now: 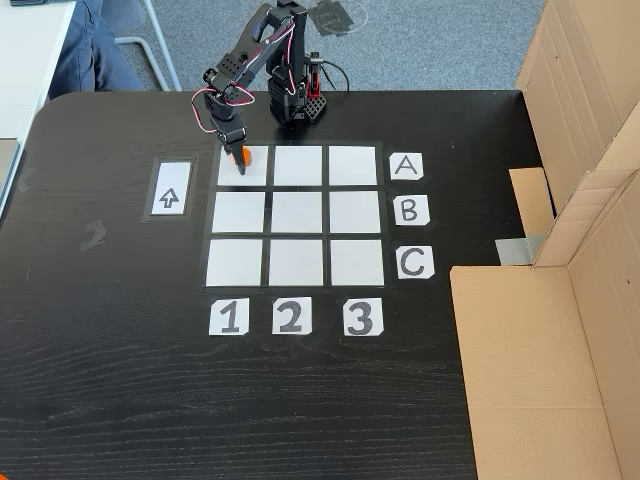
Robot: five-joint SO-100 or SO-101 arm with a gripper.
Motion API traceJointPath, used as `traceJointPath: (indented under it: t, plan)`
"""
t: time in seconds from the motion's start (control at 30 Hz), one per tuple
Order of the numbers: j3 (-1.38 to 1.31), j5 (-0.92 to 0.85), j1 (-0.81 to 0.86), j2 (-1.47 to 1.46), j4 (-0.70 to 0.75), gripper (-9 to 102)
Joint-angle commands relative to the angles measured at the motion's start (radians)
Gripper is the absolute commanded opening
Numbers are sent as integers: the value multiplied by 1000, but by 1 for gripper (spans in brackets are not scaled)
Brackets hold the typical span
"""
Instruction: Pick up the round, orange token and place it in the grid on square A1.
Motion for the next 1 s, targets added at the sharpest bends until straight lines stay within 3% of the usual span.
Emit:
traceJointPath:
  t: [0.0, 0.47, 0.77, 0.97]
  plan:
    - [-74, 2, 38, 43, 6, 34]
    - [-362, -5, 341, 206, 9, 36]
    - [-359, -43, 565, 426, 29, 35]
    - [-298, -46, 692, 545, 84, 27]
